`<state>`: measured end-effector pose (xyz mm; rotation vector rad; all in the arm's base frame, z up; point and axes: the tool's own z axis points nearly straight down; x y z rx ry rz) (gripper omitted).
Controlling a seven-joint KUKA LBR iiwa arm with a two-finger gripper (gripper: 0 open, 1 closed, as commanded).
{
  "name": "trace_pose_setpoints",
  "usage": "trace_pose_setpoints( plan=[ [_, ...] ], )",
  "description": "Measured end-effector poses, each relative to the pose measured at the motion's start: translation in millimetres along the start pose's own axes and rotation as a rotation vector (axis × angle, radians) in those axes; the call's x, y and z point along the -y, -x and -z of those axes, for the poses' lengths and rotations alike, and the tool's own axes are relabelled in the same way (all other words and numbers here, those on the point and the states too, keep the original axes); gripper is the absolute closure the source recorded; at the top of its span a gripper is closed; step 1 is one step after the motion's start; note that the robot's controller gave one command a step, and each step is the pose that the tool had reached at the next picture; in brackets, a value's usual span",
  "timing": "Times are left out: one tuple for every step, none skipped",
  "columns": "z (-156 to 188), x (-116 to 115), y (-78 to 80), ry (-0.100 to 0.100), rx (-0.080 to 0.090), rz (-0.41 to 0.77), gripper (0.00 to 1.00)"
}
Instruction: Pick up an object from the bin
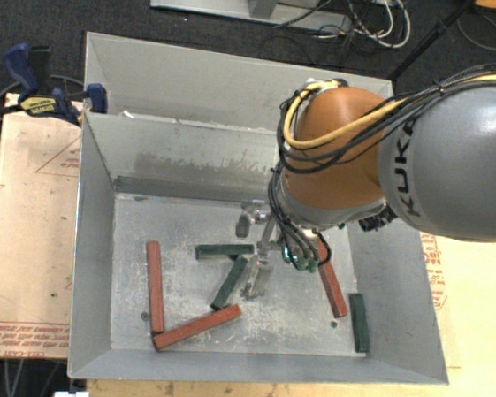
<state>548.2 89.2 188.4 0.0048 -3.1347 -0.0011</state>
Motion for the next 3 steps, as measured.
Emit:
trace_pose_setpoints(
  plan=[
    [-119,18,32.0,0.001,0.007,0.128,0.0],
    [-115,17,33.6,0.001,0.013,0.128,1.0],
    [58,-17,54.7,0.0,0.02,0.198,1.0]
  ],
)
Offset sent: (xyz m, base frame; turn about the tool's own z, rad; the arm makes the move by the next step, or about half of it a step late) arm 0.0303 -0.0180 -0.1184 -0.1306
